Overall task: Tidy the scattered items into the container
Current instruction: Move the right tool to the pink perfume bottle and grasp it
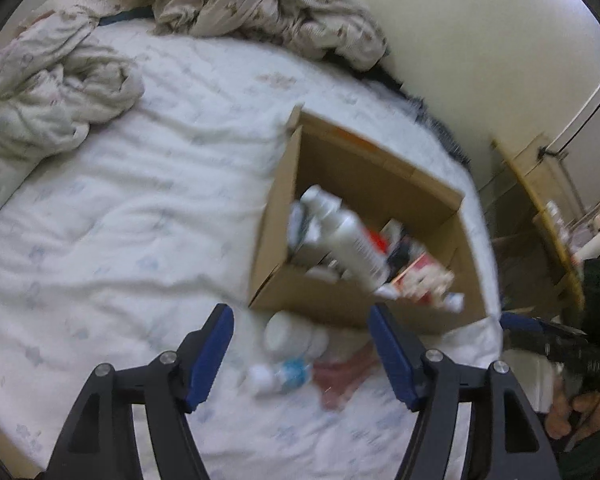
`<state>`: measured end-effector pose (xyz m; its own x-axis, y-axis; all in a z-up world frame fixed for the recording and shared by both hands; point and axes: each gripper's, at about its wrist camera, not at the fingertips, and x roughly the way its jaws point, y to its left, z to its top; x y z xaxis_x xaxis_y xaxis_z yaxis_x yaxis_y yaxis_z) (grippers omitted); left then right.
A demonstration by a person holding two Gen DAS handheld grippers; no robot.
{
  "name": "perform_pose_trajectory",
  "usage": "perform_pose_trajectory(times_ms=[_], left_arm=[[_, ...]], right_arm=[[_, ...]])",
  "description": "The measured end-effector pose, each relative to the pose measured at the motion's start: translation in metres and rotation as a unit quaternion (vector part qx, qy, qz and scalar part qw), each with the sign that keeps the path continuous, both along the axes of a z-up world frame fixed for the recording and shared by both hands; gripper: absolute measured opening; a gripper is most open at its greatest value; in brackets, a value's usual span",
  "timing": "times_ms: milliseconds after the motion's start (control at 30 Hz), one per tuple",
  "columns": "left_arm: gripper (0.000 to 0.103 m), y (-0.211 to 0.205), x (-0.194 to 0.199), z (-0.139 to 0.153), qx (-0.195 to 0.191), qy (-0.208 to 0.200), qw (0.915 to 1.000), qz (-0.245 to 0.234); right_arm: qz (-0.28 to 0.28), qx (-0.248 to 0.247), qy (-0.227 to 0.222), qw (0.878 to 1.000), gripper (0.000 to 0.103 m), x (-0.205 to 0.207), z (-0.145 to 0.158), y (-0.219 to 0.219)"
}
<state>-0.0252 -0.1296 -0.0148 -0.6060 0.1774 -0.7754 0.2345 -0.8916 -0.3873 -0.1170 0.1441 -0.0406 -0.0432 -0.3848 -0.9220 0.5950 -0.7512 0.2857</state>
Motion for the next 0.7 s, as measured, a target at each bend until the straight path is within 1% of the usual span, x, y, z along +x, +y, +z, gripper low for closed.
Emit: perform_pose_trajectory(times_ms=[33, 100, 167, 233, 333, 367, 467, 533, 633, 700], left_arm=[[0.071, 0.0, 0.001, -0.005, -0.006, -0.008, 0.9999, 0.003], [0.073, 0.002, 0.001, -0.017, -0.003, -0.029, 0.9996, 0.002], [0.074, 0.009, -0.003, -0.029, 0.0, -0.054, 0.9984, -0.012], [0.074, 0.02, -0.006, -0.039, -0.019, -0.074, 0.9965, -0.033], [0.074, 0.038, -0.013, -0.055, -0.063, -0.107, 0.9901, -0.067], [0.074, 0.043, -0.014, -0.058, -0.072, -0.112, 0.9882, -0.075], [0.074, 0.056, -0.018, -0.068, -0.091, -0.125, 0.9827, -0.102], [0.074, 0.061, -0.02, -0.072, -0.095, -0.128, 0.9811, -0.11], [0.074, 0.064, -0.023, -0.077, -0.101, -0.129, 0.9797, -0.115], [0.074, 0.066, -0.025, -0.082, -0.108, -0.136, 0.9774, -0.121]], right_arm=[[-0.01, 0.02, -0.01, 1.0, 0.078, -0.001, -0.013, -0.001], [-0.031, 0.059, -0.019, 0.998, 0.078, -0.004, -0.037, -0.003], [-0.05, 0.072, -0.031, 0.996, 0.078, -0.007, -0.05, -0.002], [-0.068, 0.082, -0.043, 0.993, 0.078, -0.01, -0.062, -0.002], [-0.091, 0.094, -0.063, 0.989, 0.08, -0.015, -0.08, -0.003], [-0.09, 0.095, -0.068, 0.989, 0.082, -0.014, -0.084, -0.004], [-0.068, 0.105, -0.043, 0.991, 0.083, -0.011, -0.086, -0.011], [-0.048, 0.113, -0.024, 0.992, 0.083, -0.007, -0.085, -0.017], [-0.042, 0.11, -0.02, 0.993, 0.079, -0.006, -0.081, -0.017], [-0.037, 0.109, -0.017, 0.993, 0.07, -0.005, -0.078, -0.018]])
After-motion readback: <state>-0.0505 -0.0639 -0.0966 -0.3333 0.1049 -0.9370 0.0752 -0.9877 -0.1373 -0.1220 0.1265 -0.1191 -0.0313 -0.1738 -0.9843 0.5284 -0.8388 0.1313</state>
